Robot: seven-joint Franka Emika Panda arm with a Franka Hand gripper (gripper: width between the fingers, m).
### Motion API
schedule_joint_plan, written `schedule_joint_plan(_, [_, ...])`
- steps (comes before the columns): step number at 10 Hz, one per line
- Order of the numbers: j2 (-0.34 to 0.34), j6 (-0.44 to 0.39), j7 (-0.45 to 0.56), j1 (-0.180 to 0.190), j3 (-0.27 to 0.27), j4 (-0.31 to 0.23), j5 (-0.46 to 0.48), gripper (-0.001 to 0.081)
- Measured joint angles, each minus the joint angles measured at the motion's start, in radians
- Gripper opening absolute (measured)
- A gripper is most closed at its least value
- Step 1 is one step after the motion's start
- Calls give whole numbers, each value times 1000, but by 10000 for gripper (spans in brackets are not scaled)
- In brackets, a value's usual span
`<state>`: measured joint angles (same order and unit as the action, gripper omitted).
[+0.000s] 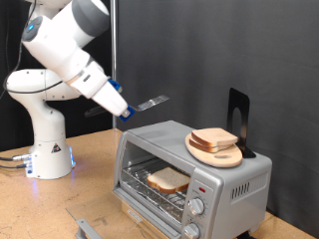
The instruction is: Make a piece of toast with the oven
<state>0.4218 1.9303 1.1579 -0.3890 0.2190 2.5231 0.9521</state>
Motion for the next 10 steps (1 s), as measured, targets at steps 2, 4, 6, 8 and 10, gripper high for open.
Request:
schedule_joint_plan(2, [46,22,-57,21,47,11,37,269])
schedule_joint_plan(4, [84,33,-115,41,96,14,56,269])
schedule_joint_plan(6, [119,53,-175,61,149,16,79,269])
schedule_joint_plan(8, [146,93,-243,78,214,18,98,269])
schedule_joint_plan(10, [159,153,-288,89,289,32,103,269])
